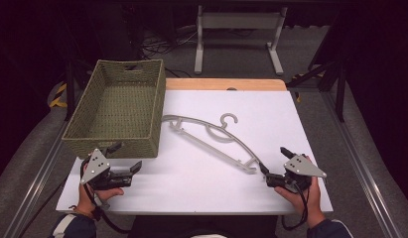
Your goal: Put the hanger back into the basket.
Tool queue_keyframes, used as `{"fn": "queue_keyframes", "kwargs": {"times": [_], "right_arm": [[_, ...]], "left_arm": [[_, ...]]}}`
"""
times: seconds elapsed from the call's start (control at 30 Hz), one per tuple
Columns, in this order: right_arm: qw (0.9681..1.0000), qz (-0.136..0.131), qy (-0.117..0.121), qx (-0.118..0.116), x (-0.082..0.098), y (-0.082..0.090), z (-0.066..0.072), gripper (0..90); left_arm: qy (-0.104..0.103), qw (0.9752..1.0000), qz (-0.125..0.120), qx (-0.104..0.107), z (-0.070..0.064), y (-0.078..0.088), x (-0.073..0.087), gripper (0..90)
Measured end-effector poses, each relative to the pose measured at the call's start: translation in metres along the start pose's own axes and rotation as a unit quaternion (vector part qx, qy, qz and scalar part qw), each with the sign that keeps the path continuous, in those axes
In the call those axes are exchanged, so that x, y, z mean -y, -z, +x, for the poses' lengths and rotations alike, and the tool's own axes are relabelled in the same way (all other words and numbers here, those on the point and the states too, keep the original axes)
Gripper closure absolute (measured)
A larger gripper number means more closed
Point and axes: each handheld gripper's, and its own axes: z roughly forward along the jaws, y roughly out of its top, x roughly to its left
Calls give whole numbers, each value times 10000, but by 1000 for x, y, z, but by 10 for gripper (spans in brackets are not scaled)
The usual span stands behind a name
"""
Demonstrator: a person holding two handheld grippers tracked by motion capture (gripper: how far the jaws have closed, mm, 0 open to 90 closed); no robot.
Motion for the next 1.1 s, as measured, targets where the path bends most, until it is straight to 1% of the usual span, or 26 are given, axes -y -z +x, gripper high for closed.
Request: {"fn": "queue_keyframes", "kwargs": {"times": [0.03,0.1,0.17,0.23,0.27,0.33,0.37,0.4,0.47,0.53,0.57,0.6,0.63,0.67,0.7,0.73,0.77,0.8,0.87,0.9,0.93,1.0,1.03,1.1], "right_arm": [[10000,15,-1,-16,0,-2,-1,140],[10000,45,8,-32,0,-2,-1,140],[9999,82,-3,-69,-1,-3,0,139],[9997,201,5,-99,-1,-6,0,136],[9993,300,3,-200,-1,-8,1,133],[9979,546,9,-334,-1,-13,1,136],[9967,690,-6,-431,-2,-15,1,137],[9953,806,-51,-541,-4,-17,0,144],[9948,798,-147,-624,-8,-18,-3,170],[9935,769,-315,-780,-16,-19,-7,200],[9926,832,-356,-811,-20,-21,-10,222],[9907,980,-346,-879,-25,-25,-12,242],[9895,1086,-351,-883,-30,-30,-13,273],[9895,1086,-351,-883,-30,-30,-13,273],[9855,1353,-346,-958,-39,-42,-16,301],[9837,1458,-339,-1001,-43,-47,-17,325],[9797,1677,-342,-1046,-47,-57,-17,344],[9797,1677,-342,-1046,-47,-57,-17,344],[9714,2107,-266,-1063,-51,-74,-18,363],[9653,2314,-352,-1156,-51,-82,-18,369],[9605,2472,-388,-1218,-51,-88,-19,380],[9551,2678,-385,-1208,-50,-96,-18,408],[9529,2744,-380,-1234,-49,-100,-18,426],[9499,2842,-464,-1214,-47,-105,-19,471]], "left_arm": [[17,10000,11,37,0,0,0,89],[13,10000,26,27,0,0,0,87],[42,10000,44,78,0,-1,0,86],[30,9999,51,88,0,-1,1,86],[0,9999,59,122,0,-1,1,85],[11,9999,67,144,-2,0,1,81],[31,9998,91,197,-3,0,2,82],[24,9998,100,189,-3,0,2,81],[27,9997,144,196,-5,0,3,80],[72,9995,161,252,-6,0,5,81],[64,9995,186,264,-6,0,5,81],[64,9995,186,264,-6,0,5,81],[52,9995,182,270,-6,-1,6,84],[63,9994,208,284,-7,-1,6,84],[72,9993,213,306,-7,-1,6,86],[72,9993,213,306,-7,-1,6,86],[46,9992,251,295,-8,-3,6,87],[46,9992,251,295,-8,-3,6,87],[33,9991,257,335,-8,-3,6,89],[3,9990,291,344,-9,-3,6,89],[12,9989,307,352,-9,-3,6,89],[28,9987,324,389,-9,-2,7,90],[37,9986,323,406,-9,-2,7,93],[45,9986,331,414,-9,-2,7,93]]}}
